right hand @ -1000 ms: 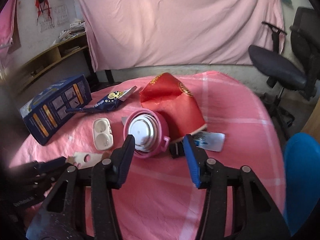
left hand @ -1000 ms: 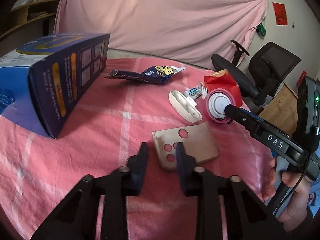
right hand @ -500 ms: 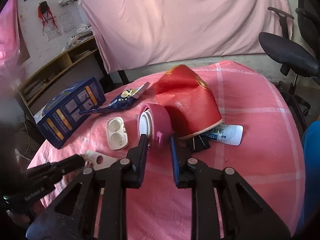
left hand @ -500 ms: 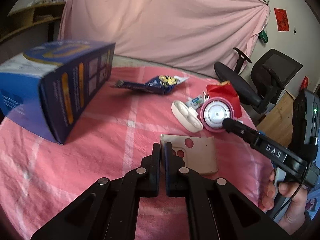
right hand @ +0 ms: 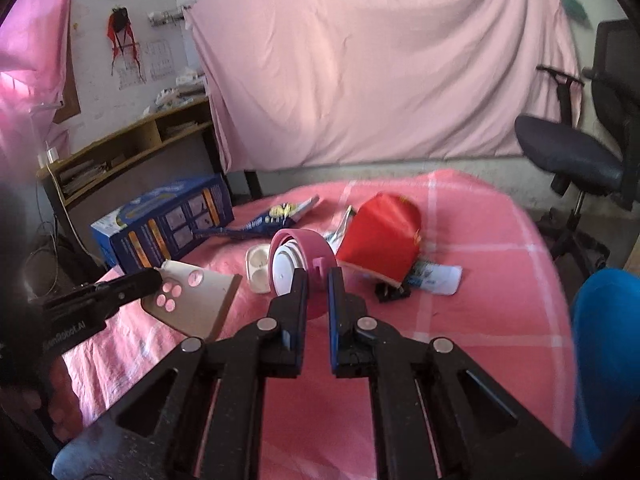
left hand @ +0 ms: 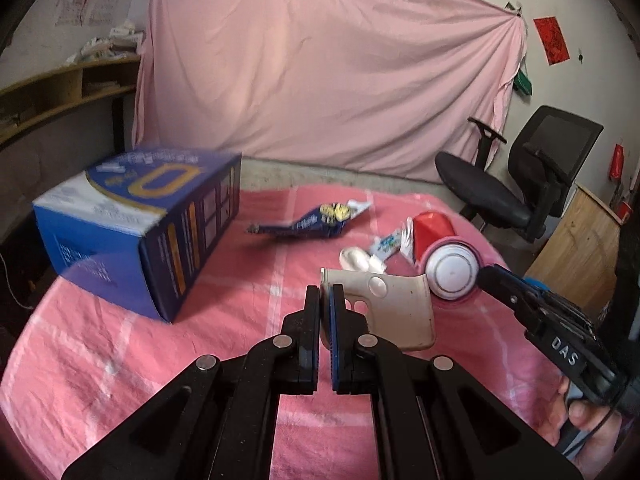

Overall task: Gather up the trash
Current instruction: 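Carry phone case and pink lid to the blue basin and release both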

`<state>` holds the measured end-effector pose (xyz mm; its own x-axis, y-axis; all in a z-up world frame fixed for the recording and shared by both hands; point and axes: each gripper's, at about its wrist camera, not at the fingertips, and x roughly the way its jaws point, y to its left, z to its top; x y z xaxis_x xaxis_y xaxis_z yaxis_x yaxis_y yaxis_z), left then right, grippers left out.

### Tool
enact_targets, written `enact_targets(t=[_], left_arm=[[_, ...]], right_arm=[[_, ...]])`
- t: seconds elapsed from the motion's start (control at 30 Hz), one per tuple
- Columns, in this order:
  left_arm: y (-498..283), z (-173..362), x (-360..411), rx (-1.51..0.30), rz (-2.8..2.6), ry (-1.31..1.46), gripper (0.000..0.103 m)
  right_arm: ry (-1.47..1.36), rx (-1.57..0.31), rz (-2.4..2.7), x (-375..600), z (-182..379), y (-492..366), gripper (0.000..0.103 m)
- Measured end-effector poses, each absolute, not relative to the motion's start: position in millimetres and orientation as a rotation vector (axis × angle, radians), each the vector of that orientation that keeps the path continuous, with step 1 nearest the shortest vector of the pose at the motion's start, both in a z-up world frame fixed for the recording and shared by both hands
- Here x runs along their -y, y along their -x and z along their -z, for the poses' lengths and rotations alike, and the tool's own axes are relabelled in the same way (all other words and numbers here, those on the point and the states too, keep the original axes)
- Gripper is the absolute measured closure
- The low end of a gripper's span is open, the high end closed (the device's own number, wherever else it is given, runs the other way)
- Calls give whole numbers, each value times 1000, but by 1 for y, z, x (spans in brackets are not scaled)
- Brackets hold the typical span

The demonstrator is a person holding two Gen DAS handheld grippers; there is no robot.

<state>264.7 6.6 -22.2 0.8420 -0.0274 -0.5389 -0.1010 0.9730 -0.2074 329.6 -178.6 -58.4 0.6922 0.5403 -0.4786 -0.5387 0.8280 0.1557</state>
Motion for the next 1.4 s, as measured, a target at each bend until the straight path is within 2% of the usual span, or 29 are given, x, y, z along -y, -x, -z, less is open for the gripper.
enact_targets(t=[0.27, 0.57, 0.7, 1.07, 1.4], left_arm=[[-261, -15, 18, -419, -26, 174, 101], [-267, -64, 90, -203, 111, 106, 101], [-277, -72, 128, -174, 189, 98, 101], [-306, -67, 249, -220, 387, 55, 101], [-350, -27, 314, -446, 429, 20, 101]], right_arm=[[-20, -295, -523, 205, 22, -293, 67], [-85, -3, -295, 279, -28, -253, 67], [-107, 28, -222, 306, -34, -246, 67], [-175, -31, 46, 395, -20, -235, 67], [-276, -315, 163, 442, 22, -269, 67]])
